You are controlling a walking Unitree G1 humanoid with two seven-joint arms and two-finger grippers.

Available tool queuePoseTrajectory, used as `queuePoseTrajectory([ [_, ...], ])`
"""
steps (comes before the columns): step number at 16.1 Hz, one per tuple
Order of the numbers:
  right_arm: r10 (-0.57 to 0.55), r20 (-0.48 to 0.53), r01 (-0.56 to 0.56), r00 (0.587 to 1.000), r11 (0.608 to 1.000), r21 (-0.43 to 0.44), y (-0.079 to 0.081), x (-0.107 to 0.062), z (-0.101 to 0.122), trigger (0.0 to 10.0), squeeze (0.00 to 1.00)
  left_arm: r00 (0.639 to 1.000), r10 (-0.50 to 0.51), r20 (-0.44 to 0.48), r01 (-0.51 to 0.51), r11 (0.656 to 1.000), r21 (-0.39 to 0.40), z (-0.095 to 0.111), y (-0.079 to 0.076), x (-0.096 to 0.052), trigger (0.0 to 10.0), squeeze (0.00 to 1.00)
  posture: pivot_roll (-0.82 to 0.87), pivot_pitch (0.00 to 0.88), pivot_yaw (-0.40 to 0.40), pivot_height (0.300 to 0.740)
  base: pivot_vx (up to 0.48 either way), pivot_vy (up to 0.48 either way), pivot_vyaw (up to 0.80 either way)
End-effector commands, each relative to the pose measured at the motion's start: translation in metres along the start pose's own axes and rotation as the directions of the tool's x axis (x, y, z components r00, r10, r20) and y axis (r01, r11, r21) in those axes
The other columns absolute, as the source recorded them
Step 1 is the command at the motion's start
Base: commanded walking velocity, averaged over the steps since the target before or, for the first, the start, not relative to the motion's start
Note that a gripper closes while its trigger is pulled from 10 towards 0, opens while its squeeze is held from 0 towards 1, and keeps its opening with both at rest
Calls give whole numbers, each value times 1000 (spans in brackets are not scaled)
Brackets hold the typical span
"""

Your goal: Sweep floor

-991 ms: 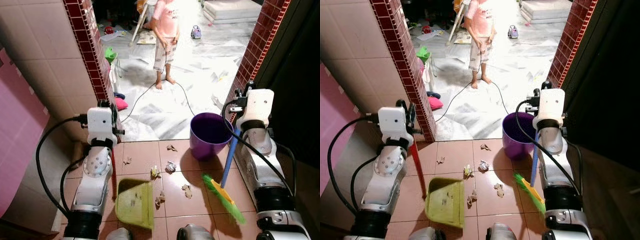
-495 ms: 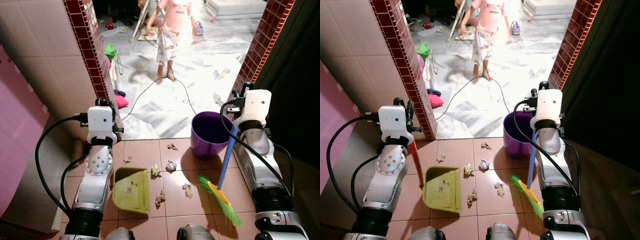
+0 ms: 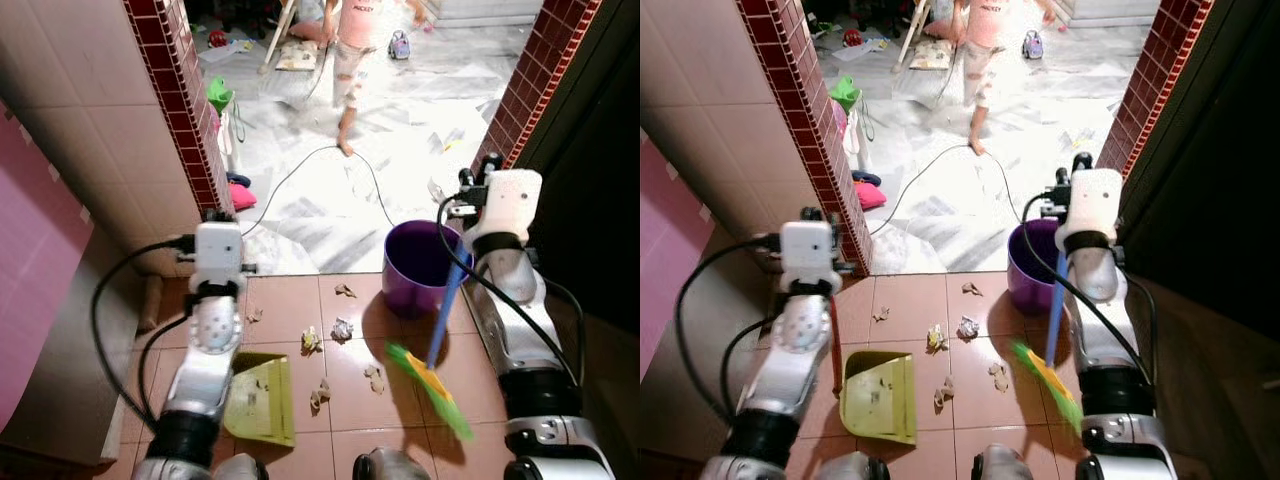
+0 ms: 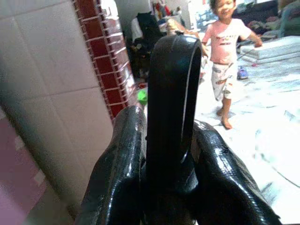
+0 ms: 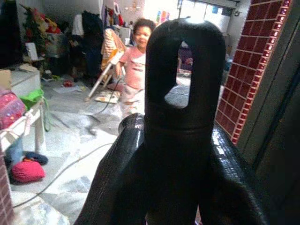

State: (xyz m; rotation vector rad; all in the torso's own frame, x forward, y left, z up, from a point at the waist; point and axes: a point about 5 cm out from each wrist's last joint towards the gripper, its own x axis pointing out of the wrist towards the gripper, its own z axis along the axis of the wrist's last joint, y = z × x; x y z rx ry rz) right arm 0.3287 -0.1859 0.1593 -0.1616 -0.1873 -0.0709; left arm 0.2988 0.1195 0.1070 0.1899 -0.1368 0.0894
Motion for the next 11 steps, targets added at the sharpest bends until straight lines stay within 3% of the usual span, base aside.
queuePoseTrajectory([
  [1, 10, 82, -10, 997, 1000, 3, 3, 6, 21, 10000, 0, 997, -2, 81, 1, 1000, 7, 14, -5, 6, 10000, 0, -165, 0, 12, 740, 0, 0, 0],
  [2, 15, 85, -16, 996, 1000, 10, 8, 8, 22, 10000, 0, 997, -35, 70, 37, 999, -19, 12, -19, 9, 10000, 0, -171, 0, 14, 740, 0, 0, 0],
  [5, 31, 76, -34, 997, 998, 43, 15, 7, 22, 10000, 0, 998, -60, 3, 60, 995, -77, 1, -33, 10, 10000, 0, -185, 0, 19, 740, 0, 0, 0],
  [11, 8, 12, -9, 1000, 990, 142, 11, 8, 16, 10000, 0, 997, -58, -56, 53, 995, -89, -13, -37, 12, 10000, 0, -197, 0, 18, 740, 0, 0, 0],
])
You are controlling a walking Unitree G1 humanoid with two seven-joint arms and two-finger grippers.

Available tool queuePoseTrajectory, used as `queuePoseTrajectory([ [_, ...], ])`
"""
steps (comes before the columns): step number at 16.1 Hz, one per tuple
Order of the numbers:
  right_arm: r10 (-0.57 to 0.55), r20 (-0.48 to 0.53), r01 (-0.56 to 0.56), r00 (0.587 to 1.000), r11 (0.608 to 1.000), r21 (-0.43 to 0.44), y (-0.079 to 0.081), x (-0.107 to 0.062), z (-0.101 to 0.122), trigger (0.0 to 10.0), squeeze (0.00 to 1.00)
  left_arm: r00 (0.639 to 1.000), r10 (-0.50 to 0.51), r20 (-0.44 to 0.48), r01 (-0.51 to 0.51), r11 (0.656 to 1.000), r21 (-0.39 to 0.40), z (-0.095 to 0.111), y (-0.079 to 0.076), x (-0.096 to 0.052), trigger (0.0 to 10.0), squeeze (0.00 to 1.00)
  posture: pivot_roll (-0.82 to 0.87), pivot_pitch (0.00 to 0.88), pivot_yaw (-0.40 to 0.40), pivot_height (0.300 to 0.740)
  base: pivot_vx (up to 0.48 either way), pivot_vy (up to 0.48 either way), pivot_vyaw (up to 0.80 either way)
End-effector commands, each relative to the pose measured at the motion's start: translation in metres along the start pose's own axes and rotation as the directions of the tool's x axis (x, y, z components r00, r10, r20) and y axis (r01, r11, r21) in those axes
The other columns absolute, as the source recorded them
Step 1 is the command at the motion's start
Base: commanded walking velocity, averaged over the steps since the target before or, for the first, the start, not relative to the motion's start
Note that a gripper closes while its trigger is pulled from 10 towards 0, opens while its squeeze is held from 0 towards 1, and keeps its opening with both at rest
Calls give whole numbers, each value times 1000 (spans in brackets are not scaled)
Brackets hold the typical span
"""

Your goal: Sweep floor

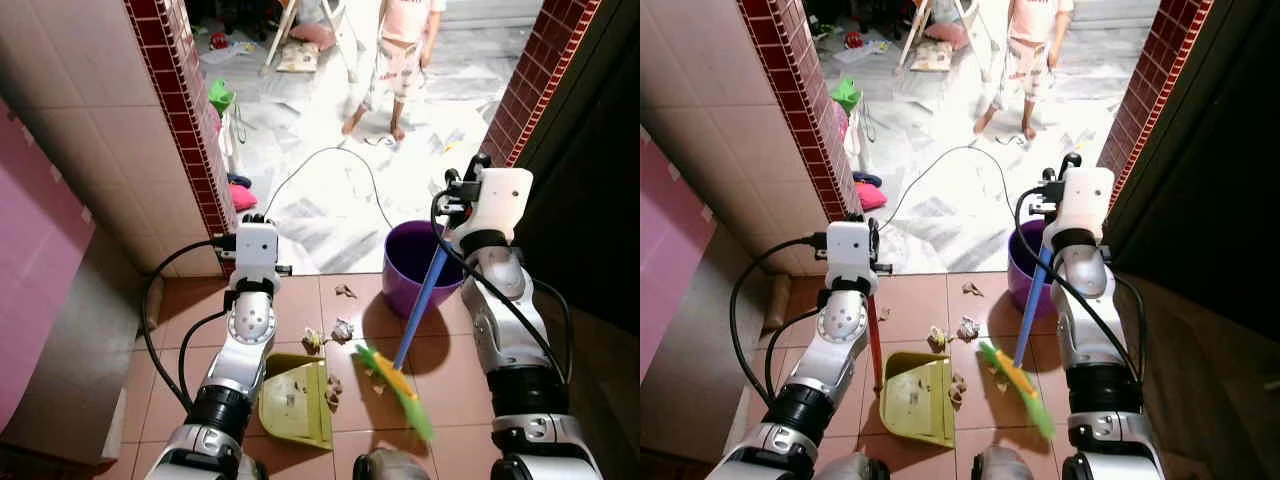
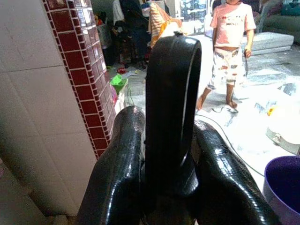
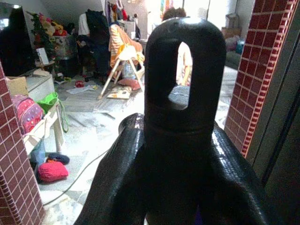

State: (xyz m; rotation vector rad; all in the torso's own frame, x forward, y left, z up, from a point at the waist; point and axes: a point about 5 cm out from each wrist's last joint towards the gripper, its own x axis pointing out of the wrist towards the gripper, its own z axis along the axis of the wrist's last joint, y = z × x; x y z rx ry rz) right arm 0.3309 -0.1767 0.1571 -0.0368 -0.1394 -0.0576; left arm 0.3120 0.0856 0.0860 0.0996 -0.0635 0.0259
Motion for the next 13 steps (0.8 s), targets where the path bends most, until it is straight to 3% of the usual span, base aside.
queuePoseTrajectory([
  [1, 8, 54, -10, 999, 999, 38, 4, 5, 17, 10000, 0, 1000, 10, 11, -10, 1000, 2, 3, 2, 4, 10000, 0, -197, 0, 17, 740, 0, 0, 0],
  [2, 27, 20, -30, 999, 991, 129, 9, 7, 17, 10000, 0, 1000, 15, 13, -15, 1000, -16, 4, 1, 6, 10000, 0, -195, 0, 16, 740, 0, 0, 0],
  [7, 133, 6, -128, 991, 940, 317, 30, 8, 26, 10000, 0, 1000, 20, 11, -20, 999, -49, 6, 1, 14, 10000, 0, -192, 0, 20, 740, 0, 0, 0],
  [12, 161, 2, -153, 987, 934, 322, 26, 6, 30, 10000, 0, 999, 44, 18, -42, 995, -89, 12, 4, 20, 10000, 0, -188, 0, 26, 740, 0, 0, 0],
  [13, 173, 29, -175, 985, 956, 237, 23, 7, 35, 10000, 0, 998, 57, 29, -54, 994, -100, 16, 6, 23, 10000, 0, -186, 0, 29, 740, 0, 0, 0],
])
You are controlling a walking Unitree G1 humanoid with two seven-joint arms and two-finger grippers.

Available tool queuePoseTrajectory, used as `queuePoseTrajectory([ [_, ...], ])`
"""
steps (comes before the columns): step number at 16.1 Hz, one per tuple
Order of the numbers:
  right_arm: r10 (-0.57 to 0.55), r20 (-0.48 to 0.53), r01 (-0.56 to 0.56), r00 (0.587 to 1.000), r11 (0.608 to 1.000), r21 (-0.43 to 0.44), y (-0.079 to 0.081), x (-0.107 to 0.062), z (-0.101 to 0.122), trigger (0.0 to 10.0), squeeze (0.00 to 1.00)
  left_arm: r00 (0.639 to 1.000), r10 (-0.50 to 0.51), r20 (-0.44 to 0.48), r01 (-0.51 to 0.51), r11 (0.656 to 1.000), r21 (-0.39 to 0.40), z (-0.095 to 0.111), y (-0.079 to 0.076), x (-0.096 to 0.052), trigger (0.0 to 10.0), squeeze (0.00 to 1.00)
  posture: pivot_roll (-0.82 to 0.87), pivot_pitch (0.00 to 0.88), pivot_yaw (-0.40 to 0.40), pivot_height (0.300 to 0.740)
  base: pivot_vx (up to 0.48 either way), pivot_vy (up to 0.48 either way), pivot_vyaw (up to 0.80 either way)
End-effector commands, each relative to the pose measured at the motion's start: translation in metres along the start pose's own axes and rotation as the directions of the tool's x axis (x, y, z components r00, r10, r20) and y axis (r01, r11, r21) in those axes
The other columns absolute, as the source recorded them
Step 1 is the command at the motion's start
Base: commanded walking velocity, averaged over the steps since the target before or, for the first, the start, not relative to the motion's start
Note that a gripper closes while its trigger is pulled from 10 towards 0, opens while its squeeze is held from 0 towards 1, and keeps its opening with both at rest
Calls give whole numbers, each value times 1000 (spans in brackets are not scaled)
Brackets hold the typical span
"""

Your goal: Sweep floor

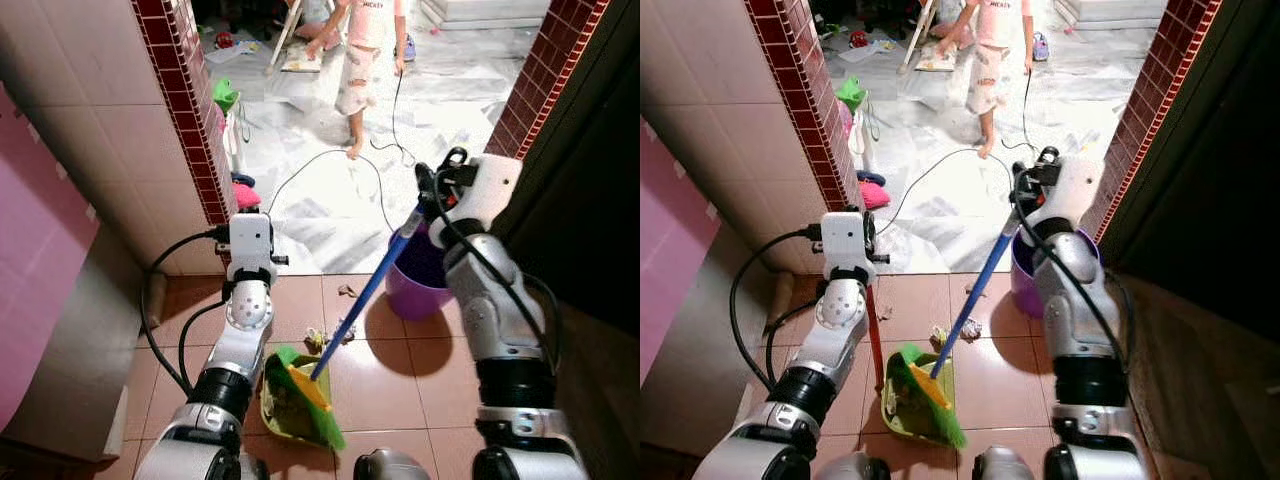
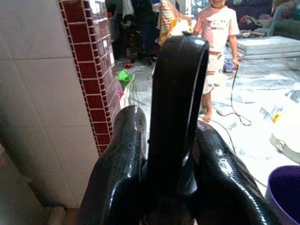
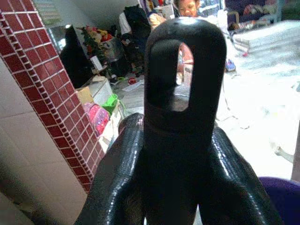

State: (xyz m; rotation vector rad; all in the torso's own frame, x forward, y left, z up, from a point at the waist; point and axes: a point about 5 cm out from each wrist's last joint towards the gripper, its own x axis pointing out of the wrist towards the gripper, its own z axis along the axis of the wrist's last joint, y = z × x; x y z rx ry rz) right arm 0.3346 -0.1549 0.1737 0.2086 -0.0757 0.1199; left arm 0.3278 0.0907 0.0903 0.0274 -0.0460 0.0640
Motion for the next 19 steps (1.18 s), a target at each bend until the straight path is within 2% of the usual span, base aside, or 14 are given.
queuePoseTrajectory([
  [1, 39, 107, -24, 993, 990, -138, 1, 1, 26, 10000, 0, 997, 35, 62, -32, 998, -52, 18, 3, 10, 10000, 0, -185, 0, 30, 740, 0, 0, 0],
  [2, 43, 121, -22, 992, 985, -169, -1, 1, 29, 10000, 0, 997, 44, 63, -40, 997, -64, 19, 5, 11, 10000, 0, -185, 0, 30, 740, 0, 0, 0],
  [4, -26, 159, 68, 987, 961, -268, -21, 1, 37, 10000, 0, 995, 79, 69, -71, 991, -114, 26, 15, 17, 10000, 0, -165, 0, 33, 740, 0, 0, 0],
  [6, -103, 128, 132, 986, 960, -246, -43, -1, 32, 10000, 0, 991, 103, 82, -88, 982, -168, 34, 19, 20, 10000, 0, -147, 0, 21, 740, 0, 0, 0],
  [13, -104, 140, 142, 985, 943, -299, -49, 5, 30, 10000, 0, 978, 180, 107, -138, 939, -315, 64, 29, 31, 10000, 0, -141, 0, 3, 740, 0, 0, 0],
  [14, -111, 150, 157, 983, 925, -346, -52, 4, 31, 10000, 0, 975, 191, 112, -143, 930, -340, 69, 31, 33, 10000, 0, -156, 0, 3, 740, 0, 0, 0],
  [17, -179, 137, 220, 974, 887, -406, -65, -7, 20, 10000, 0, 972, 199, 123, -143, 922, -361, 79, 37, 32, 10000, 0, -158, 0, 16, 740, 0, 0, 0],
  [19, -207, 124, 240, 971, 878, -415, -68, -15, 10, 10000, 0, 971, 199, 135, -136, 916, -376, 86, 40, 31, 10000, 0, -150, 0, 24, 740, 0, 0, 0],
])
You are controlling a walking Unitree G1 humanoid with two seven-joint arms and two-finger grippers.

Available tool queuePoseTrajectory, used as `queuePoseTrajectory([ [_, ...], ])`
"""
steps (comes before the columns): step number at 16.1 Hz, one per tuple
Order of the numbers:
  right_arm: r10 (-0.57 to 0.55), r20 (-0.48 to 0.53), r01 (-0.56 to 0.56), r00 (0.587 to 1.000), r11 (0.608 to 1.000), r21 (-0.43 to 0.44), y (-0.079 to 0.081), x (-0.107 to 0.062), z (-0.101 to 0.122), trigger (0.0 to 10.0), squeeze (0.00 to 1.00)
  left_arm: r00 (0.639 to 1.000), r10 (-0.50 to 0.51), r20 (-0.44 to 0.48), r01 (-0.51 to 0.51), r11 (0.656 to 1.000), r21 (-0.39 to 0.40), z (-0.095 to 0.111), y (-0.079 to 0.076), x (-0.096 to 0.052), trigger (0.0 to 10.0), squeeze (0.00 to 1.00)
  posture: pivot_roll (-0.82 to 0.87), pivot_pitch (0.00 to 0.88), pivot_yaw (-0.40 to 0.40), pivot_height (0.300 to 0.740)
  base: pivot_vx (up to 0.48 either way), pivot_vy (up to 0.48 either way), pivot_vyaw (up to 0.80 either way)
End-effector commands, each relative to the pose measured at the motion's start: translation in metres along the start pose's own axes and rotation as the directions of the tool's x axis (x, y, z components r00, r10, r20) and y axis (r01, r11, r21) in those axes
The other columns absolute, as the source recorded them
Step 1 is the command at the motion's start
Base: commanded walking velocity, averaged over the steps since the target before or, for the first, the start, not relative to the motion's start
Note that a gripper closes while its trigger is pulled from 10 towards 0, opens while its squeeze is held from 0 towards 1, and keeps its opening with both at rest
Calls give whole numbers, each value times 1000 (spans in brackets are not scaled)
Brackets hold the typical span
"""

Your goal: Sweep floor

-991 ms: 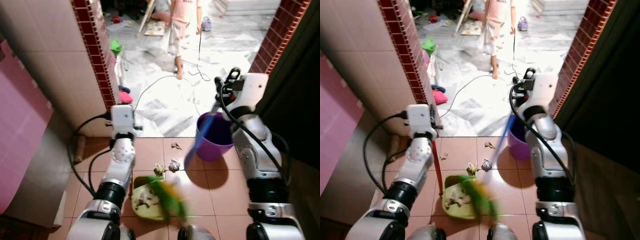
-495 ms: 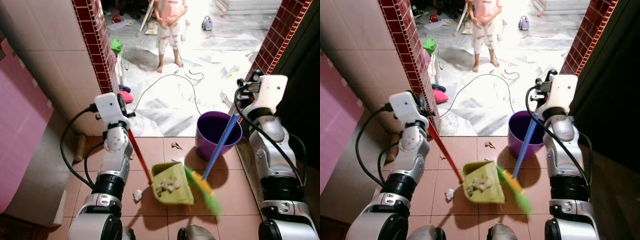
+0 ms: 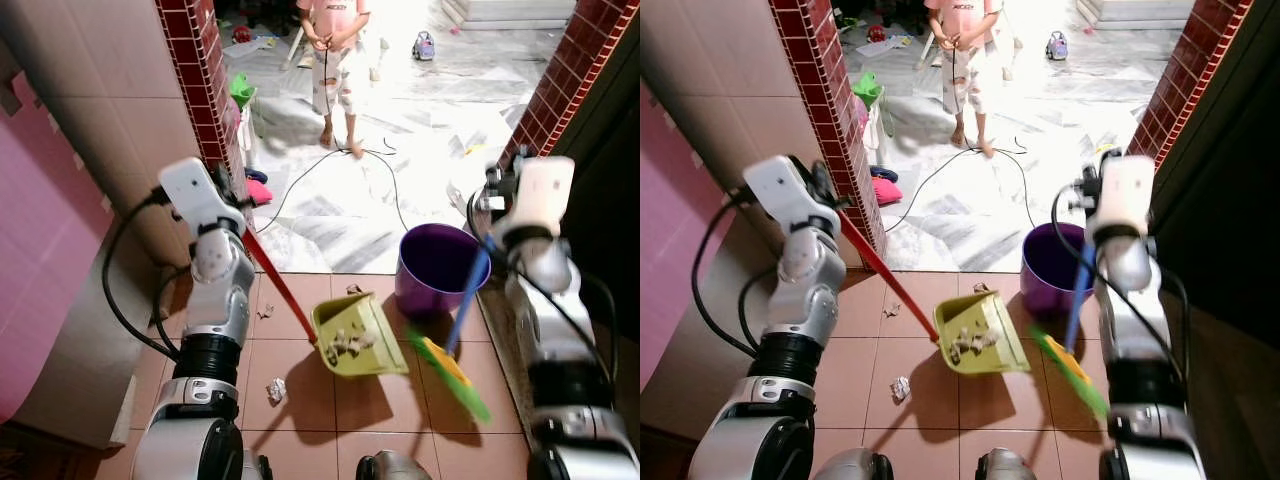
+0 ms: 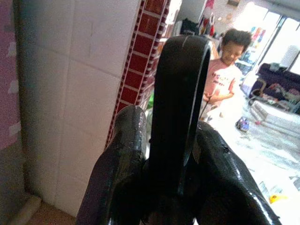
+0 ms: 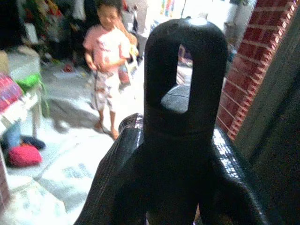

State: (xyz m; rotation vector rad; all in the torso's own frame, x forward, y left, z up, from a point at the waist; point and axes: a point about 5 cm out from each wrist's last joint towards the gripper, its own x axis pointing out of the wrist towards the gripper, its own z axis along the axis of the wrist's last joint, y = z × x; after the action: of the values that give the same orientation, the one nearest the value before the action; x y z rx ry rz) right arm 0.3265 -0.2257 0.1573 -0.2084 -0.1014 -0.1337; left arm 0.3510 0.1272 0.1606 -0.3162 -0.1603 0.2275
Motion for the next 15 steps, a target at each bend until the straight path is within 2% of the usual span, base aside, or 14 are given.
queuePoseTrajectory([
  [1, -14, 35, 14, 999, 1000, -19, 0, -3, 3, 10000, 0, 997, -11, 80, 14, 999, -39, 26, -2, 5, 10000, 0, -143, 0, 33, 740, 0, 0, 0],
  [3, -31, 12, 32, 999, 999, -34, 0, -8, -6, 10000, 0, 995, -17, 101, 20, 999, -30, 34, 0, 7, 10000, 0, -136, 0, 42, 740, 0, 0, 0],
  [6, -15, -52, 13, 999, 999, -33, 8, -15, -21, 10000, 0, 993, -9, 119, 8, 1000, 3, 45, 7, 9, 10000, 0, -129, 0, 44, 740, 0, 0, 0],
  [7, -6, -84, 6, 996, 1000, -1, 13, -20, -28, 10000, 0, 992, -7, 129, 6, 1000, 9, 50, 9, 9, 10000, 0, -122, 0, 44, 740, 0, 0, 0],
  [10, 135, -174, -116, 976, 987, 112, 46, -37, -46, 10000, 0, 975, -44, 216, 43, 999, 12, 77, 4, 18, 10000, 0, -117, 0, 51, 740, 0, 0, 0],
  [12, 145, -159, -128, 977, 986, 109, 53, -40, -45, 10000, 0, 966, -67, 248, 63, 998, 26, 88, 0, 24, 10000, 0, -119, 0, 60, 740, 0, 0, 0],
  [15, 125, -164, -107, 979, 988, 114, 54, -42, -45, 10000, 0, 956, -106, 274, 94, 994, 56, 99, -3, 28, 10000, 0, -131, 0, 74, 740, 0, 0, -677],
])
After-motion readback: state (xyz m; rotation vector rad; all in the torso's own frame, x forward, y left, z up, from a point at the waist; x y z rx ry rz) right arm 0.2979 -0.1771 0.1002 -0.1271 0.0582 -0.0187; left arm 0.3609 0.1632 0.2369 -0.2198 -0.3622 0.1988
